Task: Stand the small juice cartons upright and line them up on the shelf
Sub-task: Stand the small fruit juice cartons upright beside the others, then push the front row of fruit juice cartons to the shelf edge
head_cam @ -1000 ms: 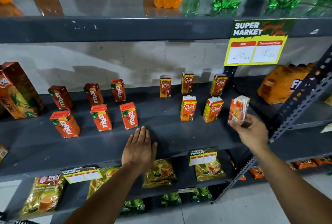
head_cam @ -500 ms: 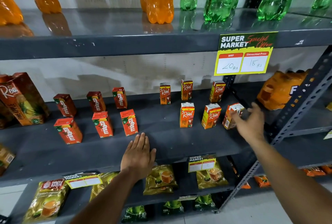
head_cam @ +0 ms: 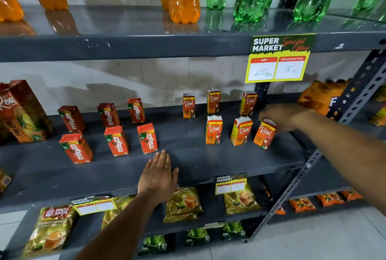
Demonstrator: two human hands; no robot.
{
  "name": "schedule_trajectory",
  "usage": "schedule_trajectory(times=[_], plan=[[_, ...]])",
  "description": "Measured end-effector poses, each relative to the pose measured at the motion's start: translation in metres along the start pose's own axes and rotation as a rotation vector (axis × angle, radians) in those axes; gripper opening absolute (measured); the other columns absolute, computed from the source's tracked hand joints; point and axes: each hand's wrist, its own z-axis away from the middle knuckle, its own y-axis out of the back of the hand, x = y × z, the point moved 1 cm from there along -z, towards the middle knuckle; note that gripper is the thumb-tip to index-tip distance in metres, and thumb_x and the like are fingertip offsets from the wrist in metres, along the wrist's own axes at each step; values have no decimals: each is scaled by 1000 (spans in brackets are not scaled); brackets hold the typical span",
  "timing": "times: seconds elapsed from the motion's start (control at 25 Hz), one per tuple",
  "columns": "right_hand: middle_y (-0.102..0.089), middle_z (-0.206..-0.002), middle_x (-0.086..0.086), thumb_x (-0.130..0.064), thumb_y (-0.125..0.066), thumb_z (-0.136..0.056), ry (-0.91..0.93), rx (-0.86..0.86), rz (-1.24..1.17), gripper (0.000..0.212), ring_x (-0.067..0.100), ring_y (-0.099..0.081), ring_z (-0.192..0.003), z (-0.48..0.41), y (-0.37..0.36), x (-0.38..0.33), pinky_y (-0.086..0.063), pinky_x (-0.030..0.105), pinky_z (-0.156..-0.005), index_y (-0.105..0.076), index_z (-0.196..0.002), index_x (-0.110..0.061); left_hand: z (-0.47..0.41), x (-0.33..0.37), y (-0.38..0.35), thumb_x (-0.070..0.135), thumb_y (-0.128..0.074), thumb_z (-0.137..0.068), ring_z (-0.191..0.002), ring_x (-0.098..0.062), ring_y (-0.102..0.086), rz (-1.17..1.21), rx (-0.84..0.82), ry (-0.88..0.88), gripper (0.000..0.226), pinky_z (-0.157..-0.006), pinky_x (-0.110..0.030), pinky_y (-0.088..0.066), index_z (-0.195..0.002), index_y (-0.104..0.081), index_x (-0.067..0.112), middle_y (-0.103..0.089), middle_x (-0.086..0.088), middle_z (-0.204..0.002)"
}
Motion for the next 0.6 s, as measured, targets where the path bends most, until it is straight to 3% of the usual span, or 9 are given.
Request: schedule_trajectory(times=[0.12, 0.24, 0.36, 0.48, 0.6], plan=[[-52, -130, -2, -21, -57, -88, 147, 124, 295, 39, 24, -51, -112, 0, -7, -6, -42, 36, -82, -46, -122, -36, 1, 1, 1, 52, -6, -95, -146, -20, 4, -3, -9, -4, 70, -114, -33, 4, -149, -7, 9, -2, -7, -161], [-39, -148, -1, -6, -59, -86, 92, 187, 266, 71, 25, -44, -128, 6, -27, 2, -42, 39, -95, -26, -142, -35, 1, 1, 5, 51, -8, -96, -146, -20, 5, -3, -17, -5, 68, -114, -33, 4, -149, -7, 8, -2, -7, -161], [-19, -160, 3, 2, -63, -77, -50, 247, -96, 102, 28, -40, -134, 15, -46, 21, -50, 30, -82, 0, -149, -33, 2, 1, 5, 50, -10, -97, -146, -18, 5, -5, -7, 0, 67, -114, -32, 4, -149, -7, 9, -2, -6, -161], [-22, -158, 12, -12, -74, -75, -113, 325, -653, 107, 28, -40, -134, 25, -67, 37, -42, 32, -99, 0, -151, -26, 2, -1, 5, 51, -17, -97, -146, -18, 1, 33, 7, 2, 67, -115, -32, 2, -149, -11, 10, -6, -5, -161], [-30, -155, 11, -9, -78, -76, -156, 303, -969, 106, 27, -44, -131, 26, -92, 40, -44, 37, -96, -5, -151, -21, -4, 1, 13, 51, -37, -95, -145, -23, -11, 180, 12, 39, 68, -116, -35, -10, -147, -25, 10, -18, -8, -159]])
